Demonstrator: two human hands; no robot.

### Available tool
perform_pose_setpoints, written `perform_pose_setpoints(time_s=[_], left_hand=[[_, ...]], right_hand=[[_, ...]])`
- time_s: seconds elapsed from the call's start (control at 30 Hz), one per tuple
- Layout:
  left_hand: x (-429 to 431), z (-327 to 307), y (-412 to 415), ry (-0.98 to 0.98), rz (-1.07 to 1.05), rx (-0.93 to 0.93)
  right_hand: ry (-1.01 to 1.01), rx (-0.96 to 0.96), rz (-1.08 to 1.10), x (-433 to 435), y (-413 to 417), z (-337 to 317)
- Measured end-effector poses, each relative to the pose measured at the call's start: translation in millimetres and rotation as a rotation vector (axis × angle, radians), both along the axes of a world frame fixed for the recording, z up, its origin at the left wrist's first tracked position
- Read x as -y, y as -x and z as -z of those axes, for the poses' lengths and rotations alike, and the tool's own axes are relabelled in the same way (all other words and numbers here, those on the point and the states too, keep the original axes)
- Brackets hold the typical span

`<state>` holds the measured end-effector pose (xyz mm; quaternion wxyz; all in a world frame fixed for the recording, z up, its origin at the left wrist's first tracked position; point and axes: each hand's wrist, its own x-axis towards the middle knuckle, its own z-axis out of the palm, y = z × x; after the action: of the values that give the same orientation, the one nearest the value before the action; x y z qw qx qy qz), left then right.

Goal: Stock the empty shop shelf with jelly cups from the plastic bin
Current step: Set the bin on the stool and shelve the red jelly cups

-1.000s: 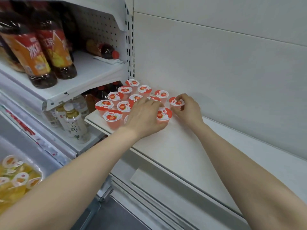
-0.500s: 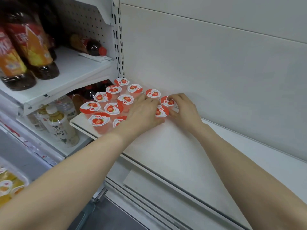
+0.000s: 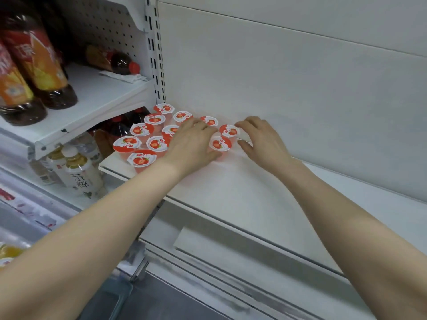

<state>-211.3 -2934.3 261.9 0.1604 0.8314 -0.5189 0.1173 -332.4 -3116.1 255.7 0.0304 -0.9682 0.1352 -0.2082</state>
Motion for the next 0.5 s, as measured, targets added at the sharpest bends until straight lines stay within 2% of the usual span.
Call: perform_pose_setpoints(time_s=[0.2,0.37,0.5], left_hand=[[-64,-17,-4,0.041,0.036,0.044],[-150,-23,-14,0.078,0.039,0.134],[-235,-16,-28,0.142,0.015,0.144]], right_hand=[[0.152,0.028,0.018,-61,21,-18],[0.162,0.027,0.021,-133,20,-19],[0.198,0.098,-0.033,-199,8,-10]])
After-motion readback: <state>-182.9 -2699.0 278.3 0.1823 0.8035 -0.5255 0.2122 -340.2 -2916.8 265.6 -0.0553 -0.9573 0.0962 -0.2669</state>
